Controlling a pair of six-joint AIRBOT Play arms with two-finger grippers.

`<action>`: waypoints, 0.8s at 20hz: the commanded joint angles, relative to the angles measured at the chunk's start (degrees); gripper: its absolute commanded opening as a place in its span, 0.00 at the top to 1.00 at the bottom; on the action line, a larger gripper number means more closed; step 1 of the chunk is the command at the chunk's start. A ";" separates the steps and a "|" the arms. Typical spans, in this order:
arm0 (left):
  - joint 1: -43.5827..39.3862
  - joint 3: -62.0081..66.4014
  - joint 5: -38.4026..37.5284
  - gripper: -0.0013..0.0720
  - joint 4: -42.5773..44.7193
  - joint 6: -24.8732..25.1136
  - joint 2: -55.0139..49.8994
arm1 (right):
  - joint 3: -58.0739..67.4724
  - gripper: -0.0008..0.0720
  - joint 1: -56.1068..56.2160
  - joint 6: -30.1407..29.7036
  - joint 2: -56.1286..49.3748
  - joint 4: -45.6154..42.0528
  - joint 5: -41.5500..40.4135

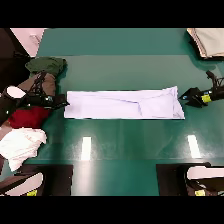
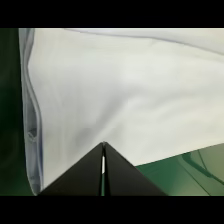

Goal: Fold the shirts.

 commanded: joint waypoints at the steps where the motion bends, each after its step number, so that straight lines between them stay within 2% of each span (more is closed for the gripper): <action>1: 0.02 0.02 -3.69 0.95 -1.20 0.22 -0.02 | -1.99 0.03 -3.21 -7.08 -4.61 6.29 1.86; 5: 0.02 0.02 -4.20 0.95 -2.64 0.15 -0.02 | -1.97 0.03 -0.96 -12.04 -8.00 10.78 3.08; 10: 0.02 0.02 -5.22 0.95 -2.89 0.02 -0.02 | -1.92 0.04 2.69 -12.85 -8.24 10.97 4.02; 11: 0.00 0.02 -5.38 0.95 -2.89 0.00 -0.02 | -1.92 0.09 3.34 -12.85 -8.24 10.45 3.15; 12: 0.00 0.02 -5.64 0.95 -2.89 -0.11 -0.02 | -1.92 0.20 3.96 -12.72 -8.20 9.81 2.03; 13: -0.74 0.02 -5.51 0.95 -2.69 -0.33 -0.02 | -1.92 0.39 4.28 -12.70 -8.20 9.92 1.46; 15: -4.42 0.46 -3.82 0.95 -2.58 -0.44 -0.11 | -1.88 0.86 4.72 -12.74 -8.20 10.01 1.33; 16: -7.04 1.49 -2.49 0.95 -2.58 -0.94 -0.50 | -1.88 0.92 4.72 -12.74 -8.00 10.03 1.66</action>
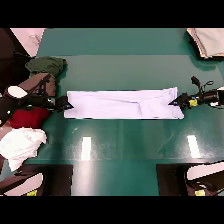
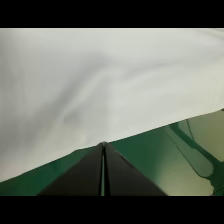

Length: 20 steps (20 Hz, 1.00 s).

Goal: Fold the shirts.

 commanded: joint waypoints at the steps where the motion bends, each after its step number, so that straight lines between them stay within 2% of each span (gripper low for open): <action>1: -6.97 2.99 3.74 0.95 0.11 -1.51 -1.27 | 0.07 0.96 0.79 -0.22 0.70 0.28 0.44; 5: -17.11 16.31 6.12 0.95 0.26 -2.47 -9.66 | 0.76 0.97 0.98 4.70 7.15 0.13 0.87; 8: -24.11 27.43 8.74 0.95 0.70 -2.80 -21.29 | 6.34 0.97 3.98 8.15 11.96 0.04 6.91; 12: -31.80 41.18 8.55 0.95 0.59 -2.95 -37.20 | 17.05 0.97 13.03 19.69 16.00 0.28 8.96; 16: -33.44 48.59 5.81 0.95 0.68 -6.43 -45.35 | 29.33 0.97 23.28 25.14 15.72 0.20 9.01; 20: -33.44 49.03 6.84 0.95 1.77 -6.51 -45.94 | 39.67 0.97 31.80 27.08 11.02 0.09 9.99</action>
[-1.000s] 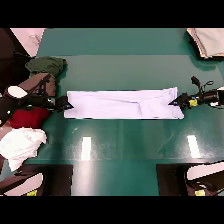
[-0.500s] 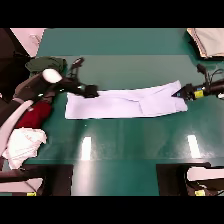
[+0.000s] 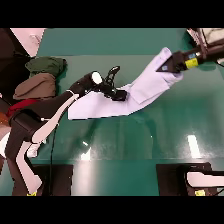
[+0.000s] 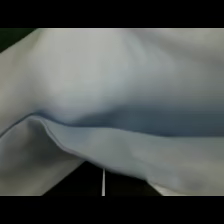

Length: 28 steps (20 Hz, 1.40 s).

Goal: Fold the shirts.

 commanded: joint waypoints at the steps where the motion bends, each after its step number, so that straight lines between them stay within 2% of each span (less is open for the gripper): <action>1: -0.55 1.77 -0.26 0.95 0.74 -0.76 -1.90 | 9.49 0.97 7.32 3.34 -3.91 -0.07 1.40; 6: 3.98 1.88 -5.99 0.95 1.49 0.39 1.29 | 19.96 0.97 12.35 4.42 -10.75 -0.37 2.62; 10: 9.66 2.01 -11.65 0.95 3.58 3.63 8.20 | 17.09 0.97 14.45 4.28 -11.45 -0.33 1.44; 14: 18.03 2.01 -16.90 0.95 8.59 4.85 17.40 | 14.05 0.97 18.78 0.59 -12.50 -0.31 -3.78; 18: 26.82 2.01 -21.64 0.95 13.99 4.83 26.01 | 19.37 0.97 25.44 -1.60 -19.69 -0.31 -6.16; 23: 34.16 2.01 -24.94 0.95 14.32 4.48 32.15 | 19.61 0.95 35.60 -10.60 -29.35 0.33 -19.17; 24: 34.91 2.10 -25.22 0.95 14.29 4.35 32.83 | 20.04 0.77 37.79 -13.66 -31.15 1.42 -21.75; 26: 35.30 2.19 -25.20 0.95 14.56 4.35 33.33 | 20.17 0.12 40.72 -17.86 -32.22 6.45 -26.25; 27: 35.30 2.19 -25.46 0.95 14.40 4.33 33.33 | 20.17 0.07 41.16 -18.01 -31.52 6.80 -26.58; 28: 35.30 2.19 -25.92 0.95 14.40 4.35 33.33 | 20.06 0.08 40.74 -17.42 -30.16 4.87 -24.94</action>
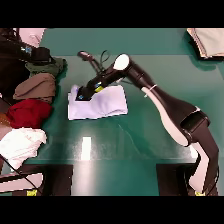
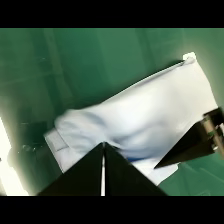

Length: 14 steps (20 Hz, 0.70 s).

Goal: Fold the shirts.

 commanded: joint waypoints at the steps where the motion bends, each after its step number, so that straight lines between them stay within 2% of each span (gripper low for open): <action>1: 1.11 0.07 -1.70 0.95 0.28 -0.13 1.03 | -1.31 0.14 1.16 -2.58 1.86 -1.44 -0.37; 2: 1.11 0.07 -2.32 0.95 0.28 -0.13 1.03 | -4.09 0.25 -0.55 -2.27 4.20 -3.56 2.97; 3: 1.11 0.04 -2.95 0.95 0.44 -0.11 1.03 | -7.78 0.30 -2.95 -2.27 6.62 -5.77 6.12; 7: 1.11 -0.02 -3.91 0.95 0.15 -0.11 1.01 | -27.39 0.30 -15.37 -0.07 15.93 -6.62 9.70; 10: 1.09 -1.57 -3.76 0.95 -0.61 -0.13 1.01 | -40.81 0.30 -25.11 2.32 21.51 -6.47 3.63; 11: 1.09 -3.17 -3.69 0.95 -1.16 -0.11 0.94 | -43.28 0.25 -27.43 2.38 22.21 -5.92 2.82; 12: 0.90 -5.07 -3.41 0.94 -1.66 -0.07 0.83 | -45.18 0.09 -29.29 2.38 22.27 -3.63 2.89; 13: 0.37 -7.54 -2.78 0.68 -1.95 0.35 0.44 | -46.64 0.07 -30.91 2.38 22.21 -1.33 2.89; 14: -0.33 -10.25 -1.88 0.29 -2.19 0.31 -0.09 | -47.82 0.07 -31.98 2.38 22.21 0.68 2.78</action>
